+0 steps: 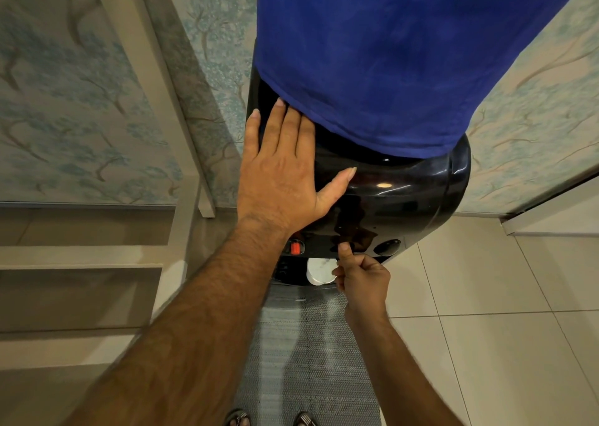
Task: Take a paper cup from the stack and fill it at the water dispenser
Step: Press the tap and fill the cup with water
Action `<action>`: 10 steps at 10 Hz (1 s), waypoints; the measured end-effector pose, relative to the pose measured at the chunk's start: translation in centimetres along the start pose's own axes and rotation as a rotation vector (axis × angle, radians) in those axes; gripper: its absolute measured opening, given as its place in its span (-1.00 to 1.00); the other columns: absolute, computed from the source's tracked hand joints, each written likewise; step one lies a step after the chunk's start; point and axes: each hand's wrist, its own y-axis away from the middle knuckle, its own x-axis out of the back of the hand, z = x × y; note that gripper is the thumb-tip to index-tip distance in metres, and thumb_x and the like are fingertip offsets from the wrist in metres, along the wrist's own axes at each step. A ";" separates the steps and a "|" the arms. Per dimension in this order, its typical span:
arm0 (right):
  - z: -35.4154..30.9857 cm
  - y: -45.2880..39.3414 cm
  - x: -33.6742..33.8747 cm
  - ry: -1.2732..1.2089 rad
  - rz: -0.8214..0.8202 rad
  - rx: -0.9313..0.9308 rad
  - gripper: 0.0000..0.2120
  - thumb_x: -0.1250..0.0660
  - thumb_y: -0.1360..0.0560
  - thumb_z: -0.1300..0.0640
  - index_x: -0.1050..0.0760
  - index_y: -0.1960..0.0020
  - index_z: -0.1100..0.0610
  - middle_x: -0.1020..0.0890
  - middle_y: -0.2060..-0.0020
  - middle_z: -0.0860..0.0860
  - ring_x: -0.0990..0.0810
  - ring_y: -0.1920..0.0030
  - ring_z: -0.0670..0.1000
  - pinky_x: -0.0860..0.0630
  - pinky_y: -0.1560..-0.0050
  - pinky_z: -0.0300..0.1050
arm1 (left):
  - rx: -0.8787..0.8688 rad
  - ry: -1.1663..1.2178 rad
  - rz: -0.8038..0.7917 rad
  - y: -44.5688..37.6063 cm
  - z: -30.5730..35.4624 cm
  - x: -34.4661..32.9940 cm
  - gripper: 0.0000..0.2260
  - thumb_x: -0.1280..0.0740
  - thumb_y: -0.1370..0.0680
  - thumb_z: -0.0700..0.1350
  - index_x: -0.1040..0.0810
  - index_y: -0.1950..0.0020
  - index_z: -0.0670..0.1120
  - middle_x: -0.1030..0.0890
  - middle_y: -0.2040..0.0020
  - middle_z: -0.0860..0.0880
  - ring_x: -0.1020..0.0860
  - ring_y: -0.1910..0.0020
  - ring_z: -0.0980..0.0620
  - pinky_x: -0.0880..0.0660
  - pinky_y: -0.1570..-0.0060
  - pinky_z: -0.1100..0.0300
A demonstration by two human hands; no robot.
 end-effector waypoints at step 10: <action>0.2 -0.1 0.0 -0.028 -0.020 0.031 -0.65 -0.46 -0.48 0.15 -0.44 0.40 0.22 -0.53 0.52 0.08 -0.48 0.52 -0.08 -0.42 0.49 -0.24 | -0.004 -0.003 -0.001 0.1 0.0 0.0 -0.19 -0.08 -0.55 0.40 -0.33 -0.49 -0.24 -0.39 -0.50 -0.23 -0.26 -0.55 -0.20 -0.07 -0.55 -0.22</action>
